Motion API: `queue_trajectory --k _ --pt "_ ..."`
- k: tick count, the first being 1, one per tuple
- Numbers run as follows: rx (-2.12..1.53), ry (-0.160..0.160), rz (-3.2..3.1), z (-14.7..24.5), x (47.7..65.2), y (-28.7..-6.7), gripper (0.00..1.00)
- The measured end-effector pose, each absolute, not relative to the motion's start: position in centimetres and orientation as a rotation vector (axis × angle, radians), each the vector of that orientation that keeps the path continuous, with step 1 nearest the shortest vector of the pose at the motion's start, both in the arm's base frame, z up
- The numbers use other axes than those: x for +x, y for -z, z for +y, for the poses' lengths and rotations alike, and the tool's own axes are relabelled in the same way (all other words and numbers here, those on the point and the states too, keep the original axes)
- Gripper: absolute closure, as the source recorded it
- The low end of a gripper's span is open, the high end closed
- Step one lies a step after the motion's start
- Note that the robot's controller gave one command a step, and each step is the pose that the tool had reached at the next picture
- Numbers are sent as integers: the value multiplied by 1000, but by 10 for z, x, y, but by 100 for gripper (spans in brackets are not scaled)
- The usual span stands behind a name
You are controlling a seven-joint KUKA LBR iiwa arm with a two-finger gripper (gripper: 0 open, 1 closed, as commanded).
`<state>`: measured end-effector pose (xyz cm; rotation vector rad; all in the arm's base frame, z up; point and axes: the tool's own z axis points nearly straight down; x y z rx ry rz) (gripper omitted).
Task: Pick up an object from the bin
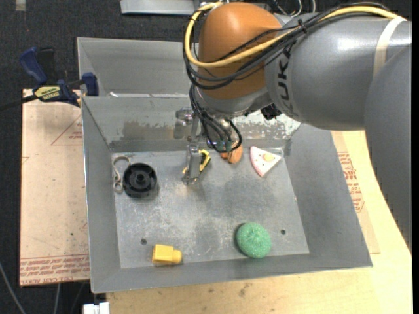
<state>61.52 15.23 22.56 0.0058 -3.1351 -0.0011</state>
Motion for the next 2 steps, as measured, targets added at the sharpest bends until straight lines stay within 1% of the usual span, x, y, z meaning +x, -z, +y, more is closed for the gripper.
queue_trajectory --k 1,2 --pt "2 3 -3143 152 617 -231 0" --pt "-23 5 -3150 151 624 -178 0"
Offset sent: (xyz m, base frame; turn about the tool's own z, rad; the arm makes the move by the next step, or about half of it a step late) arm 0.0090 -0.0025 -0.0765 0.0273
